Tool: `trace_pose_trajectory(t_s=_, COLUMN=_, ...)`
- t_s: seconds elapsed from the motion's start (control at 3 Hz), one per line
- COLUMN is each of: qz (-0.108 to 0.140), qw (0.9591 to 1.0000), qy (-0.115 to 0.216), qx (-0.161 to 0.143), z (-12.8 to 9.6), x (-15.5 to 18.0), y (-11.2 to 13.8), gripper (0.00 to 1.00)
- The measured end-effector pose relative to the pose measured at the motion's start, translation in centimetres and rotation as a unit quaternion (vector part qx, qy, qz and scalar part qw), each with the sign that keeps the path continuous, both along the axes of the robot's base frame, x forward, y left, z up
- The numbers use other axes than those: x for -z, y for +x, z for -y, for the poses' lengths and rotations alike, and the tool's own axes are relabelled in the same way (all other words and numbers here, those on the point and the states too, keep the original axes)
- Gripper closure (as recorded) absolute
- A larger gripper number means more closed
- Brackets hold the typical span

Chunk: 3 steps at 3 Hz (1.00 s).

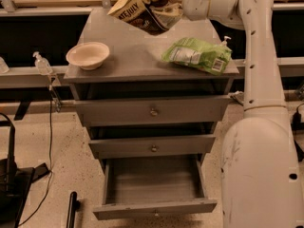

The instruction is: Pick brown chip bag from bottom drawer and place on counter

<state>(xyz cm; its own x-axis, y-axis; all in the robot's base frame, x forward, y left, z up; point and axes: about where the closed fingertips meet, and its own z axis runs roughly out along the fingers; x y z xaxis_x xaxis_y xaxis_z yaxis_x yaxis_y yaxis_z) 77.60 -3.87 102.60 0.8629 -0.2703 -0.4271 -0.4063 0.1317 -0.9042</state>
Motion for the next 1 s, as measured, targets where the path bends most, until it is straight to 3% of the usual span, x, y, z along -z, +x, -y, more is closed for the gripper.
trace_pose_trajectory(t_s=0.33, qz=0.031, qw=0.9989, qy=-0.019, qx=0.029, z=-0.4, x=0.3, y=2.1, gripper=1.00)
trace_pose_trajectory(t_s=0.67, qz=0.050, qw=0.9980, qy=-0.029, qx=0.026, z=-1.0, x=1.7, y=3.1, gripper=1.00)
trace_pose_trajectory(t_s=1.0, qz=0.051, qw=0.9980, qy=-0.031, qx=0.019, z=-1.3, x=2.0, y=3.1, gripper=0.75)
